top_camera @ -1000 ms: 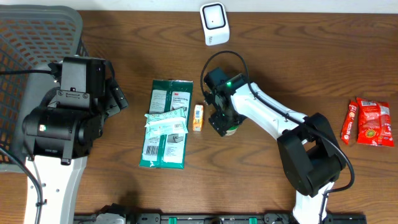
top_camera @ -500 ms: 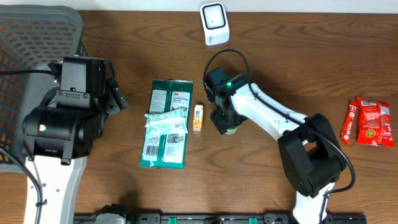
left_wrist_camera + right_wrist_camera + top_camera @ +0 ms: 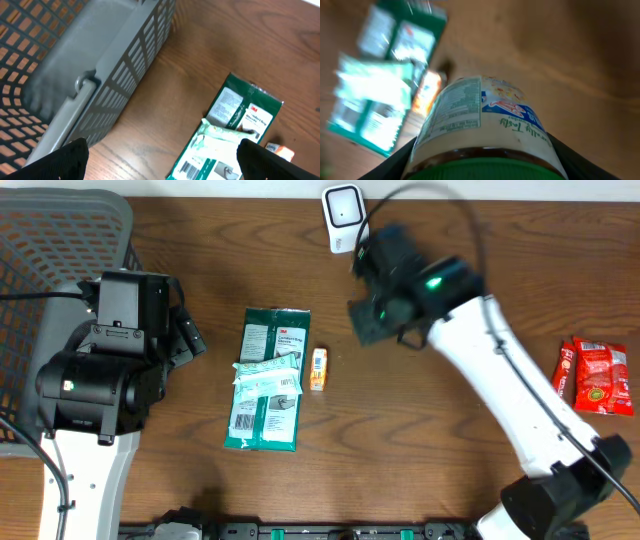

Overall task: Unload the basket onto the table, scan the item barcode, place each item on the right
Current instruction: 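Carry the jar up to the white scanner and hold it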

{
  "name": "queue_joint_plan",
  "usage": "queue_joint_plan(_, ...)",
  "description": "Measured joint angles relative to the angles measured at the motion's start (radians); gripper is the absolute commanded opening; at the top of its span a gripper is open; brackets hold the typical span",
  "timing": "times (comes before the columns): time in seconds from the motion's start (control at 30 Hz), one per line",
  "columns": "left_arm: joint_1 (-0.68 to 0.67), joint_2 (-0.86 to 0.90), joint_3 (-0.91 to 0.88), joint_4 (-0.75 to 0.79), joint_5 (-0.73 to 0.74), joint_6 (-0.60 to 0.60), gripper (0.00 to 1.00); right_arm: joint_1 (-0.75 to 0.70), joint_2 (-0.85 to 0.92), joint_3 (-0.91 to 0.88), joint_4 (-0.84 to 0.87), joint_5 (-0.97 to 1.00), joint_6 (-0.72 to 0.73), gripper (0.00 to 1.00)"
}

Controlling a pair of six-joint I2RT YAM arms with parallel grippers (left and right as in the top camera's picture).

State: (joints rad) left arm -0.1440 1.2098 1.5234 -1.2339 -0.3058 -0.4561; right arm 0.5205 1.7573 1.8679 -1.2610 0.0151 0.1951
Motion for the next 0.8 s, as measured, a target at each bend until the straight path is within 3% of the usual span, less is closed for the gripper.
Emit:
queue_joint_plan(0.23,0.0,0.0,0.0,0.0,0.0,0.0,0.95,-0.05,0.104,0.437,-0.069,-0.002,0.01,0.47)
queue_joint_plan(0.53,0.0,0.0,0.0,0.0,0.0,0.0,0.95,-0.058,0.29,0.465,0.14,-0.005,0.015,0.48)
queue_joint_plan(0.8,0.0,0.0,0.0,0.0,0.0,0.0,0.95,-0.077,0.492,0.459,0.481,-0.019,0.092,0.46)
